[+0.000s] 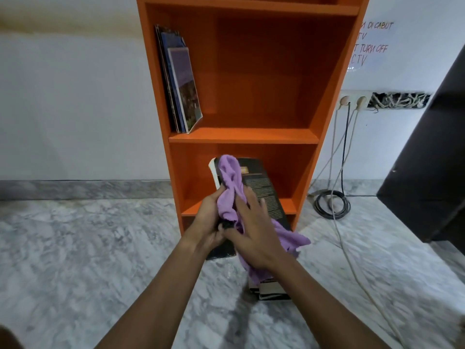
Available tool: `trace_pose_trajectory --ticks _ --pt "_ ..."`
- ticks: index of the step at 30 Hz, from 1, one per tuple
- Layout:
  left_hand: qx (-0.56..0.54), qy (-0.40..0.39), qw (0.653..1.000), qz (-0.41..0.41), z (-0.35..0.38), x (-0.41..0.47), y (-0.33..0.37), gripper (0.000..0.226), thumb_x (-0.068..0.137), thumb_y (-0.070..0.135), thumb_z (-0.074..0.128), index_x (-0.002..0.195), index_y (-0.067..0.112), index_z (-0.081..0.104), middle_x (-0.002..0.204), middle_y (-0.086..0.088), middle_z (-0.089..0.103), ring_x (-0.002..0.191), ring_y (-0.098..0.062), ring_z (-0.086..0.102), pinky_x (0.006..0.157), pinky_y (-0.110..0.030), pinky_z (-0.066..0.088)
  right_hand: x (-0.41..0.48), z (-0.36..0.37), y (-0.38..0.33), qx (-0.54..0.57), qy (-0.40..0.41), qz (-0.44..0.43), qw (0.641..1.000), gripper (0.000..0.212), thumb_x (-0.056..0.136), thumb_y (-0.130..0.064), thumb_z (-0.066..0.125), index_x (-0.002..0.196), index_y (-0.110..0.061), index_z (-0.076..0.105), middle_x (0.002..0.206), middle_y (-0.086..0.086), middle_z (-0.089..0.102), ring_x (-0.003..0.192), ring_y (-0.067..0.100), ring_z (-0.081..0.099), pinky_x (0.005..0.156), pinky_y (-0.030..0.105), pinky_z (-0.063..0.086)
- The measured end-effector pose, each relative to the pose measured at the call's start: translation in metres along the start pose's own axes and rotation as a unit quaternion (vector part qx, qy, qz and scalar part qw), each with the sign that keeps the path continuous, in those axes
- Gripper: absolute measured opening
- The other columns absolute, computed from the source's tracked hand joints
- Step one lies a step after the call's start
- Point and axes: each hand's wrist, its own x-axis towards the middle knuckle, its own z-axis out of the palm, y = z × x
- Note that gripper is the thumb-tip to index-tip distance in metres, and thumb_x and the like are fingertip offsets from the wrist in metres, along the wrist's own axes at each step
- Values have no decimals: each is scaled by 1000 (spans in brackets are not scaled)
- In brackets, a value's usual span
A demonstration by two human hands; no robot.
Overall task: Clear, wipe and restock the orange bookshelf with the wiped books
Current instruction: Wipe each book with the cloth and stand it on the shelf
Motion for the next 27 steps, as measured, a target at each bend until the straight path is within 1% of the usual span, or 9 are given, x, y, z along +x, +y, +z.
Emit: trace_pose_trajectory --ticks 3,5,8,10,14,16,19,23,27 --pt "-9 -51 999 -9 6 -6 -4 41 106 23 41 110 -4 72 106 -22 72 96 -32 74 86 -35 61 9 -10 2 -30 66 28 997 68 98 -64 30 161 -39 19 171 -6 10 158 10 -7 127 46 -9" --pt "15 -61 998 -25 9 -10 -9 44 106 31 42 129 -1 63 127 -22 65 120 -37 63 109 -47 46 18 -22 5 -59 125 53 989 67 100 -66 22 160 -37 23 170 -6 15 158 13 -2 127 45 -7" --pt "30 -54 997 -35 10 -10 -14 47 107 38 35 126 8 66 111 -17 73 101 -31 70 97 -44 52 34 -39 20 -38 176 137 974 59 101 -63 23 146 -33 46 156 2 42 151 26 28 125 52 14" --pt "32 -51 998 -27 11 -10 -13 47 107 38 35 130 8 62 113 -19 71 105 -33 67 97 -47 51 40 -50 36 79 191 204 957 39 103 -58 33 108 -32 61 119 3 63 114 24 58 102 45 44" --pt "18 -37 999 3 4 -7 -3 48 107 37 37 134 5 59 125 -24 66 118 -39 62 103 -54 48 27 -56 55 282 158 285 903 42 105 -36 52 67 -19 50 51 -7 52 56 15 52 60 28 39" --pt "21 -25 999 23 -1 -6 4 46 107 38 37 127 5 63 118 -22 71 110 -37 68 99 -53 51 19 -50 57 357 134 298 875 28 105 -26 52 80 -20 62 66 -8 66 64 6 64 60 21 48" --pt "-2 1 998 60 -11 -1 13 45 107 39 37 117 7 67 109 -20 75 98 -35 74 94 -53 52 10 -40 69 455 91 308 831 15 102 -25 58 97 -18 69 97 4 72 97 22 66 93 36 51" --pt "-35 49 994 86 -23 5 26 46 107 42 36 112 9 68 103 -16 77 89 -32 76 81 -50 61 -1 -41 77 536 31 322 780 28 95 -25 68 116 -7 69 117 15 73 112 32 67 104 47 49" --pt "67 137 983 103 -27 17 26 37 107 40 42 109 14 68 91 -6 79 78 -20 77 65 -34 61 2 -45 71 469 22 214 856 4 88 -16 72 90 -13 71 94 7 69 93 21 63 94 37 50"
